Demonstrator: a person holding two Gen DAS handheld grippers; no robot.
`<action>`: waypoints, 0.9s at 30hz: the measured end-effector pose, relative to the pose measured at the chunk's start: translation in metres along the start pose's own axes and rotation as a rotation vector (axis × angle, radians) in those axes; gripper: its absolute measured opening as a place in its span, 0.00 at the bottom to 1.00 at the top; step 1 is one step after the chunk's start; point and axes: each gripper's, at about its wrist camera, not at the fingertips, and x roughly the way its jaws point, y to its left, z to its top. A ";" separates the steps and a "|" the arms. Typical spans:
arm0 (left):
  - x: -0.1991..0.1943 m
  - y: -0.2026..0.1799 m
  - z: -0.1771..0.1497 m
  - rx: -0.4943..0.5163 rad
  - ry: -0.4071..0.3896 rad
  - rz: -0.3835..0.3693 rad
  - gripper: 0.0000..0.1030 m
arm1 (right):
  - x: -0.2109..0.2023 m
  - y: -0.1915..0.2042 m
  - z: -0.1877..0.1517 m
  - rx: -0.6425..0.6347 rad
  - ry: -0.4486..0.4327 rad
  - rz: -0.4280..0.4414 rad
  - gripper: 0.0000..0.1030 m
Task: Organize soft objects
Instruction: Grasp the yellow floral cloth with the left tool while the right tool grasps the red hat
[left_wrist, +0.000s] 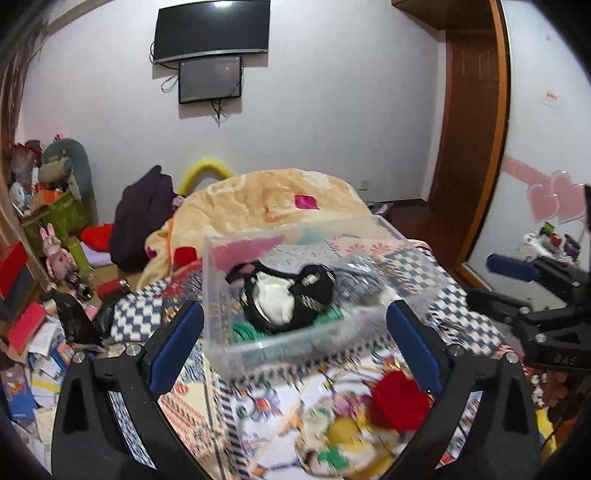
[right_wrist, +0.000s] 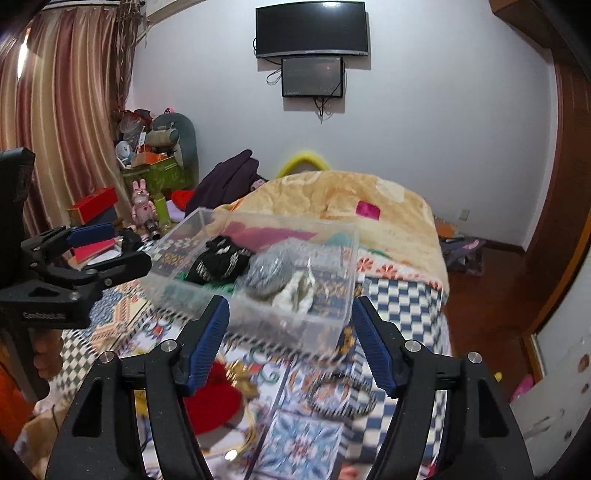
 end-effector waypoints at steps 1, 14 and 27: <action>-0.002 0.001 -0.003 -0.007 0.003 -0.006 0.99 | 0.000 0.002 -0.004 0.003 0.010 0.010 0.65; -0.015 -0.003 -0.055 -0.018 0.089 -0.002 1.00 | 0.011 0.039 -0.049 -0.025 0.119 0.113 0.67; -0.019 -0.015 -0.091 -0.021 0.154 -0.079 0.79 | 0.049 0.037 -0.074 0.020 0.235 0.166 0.39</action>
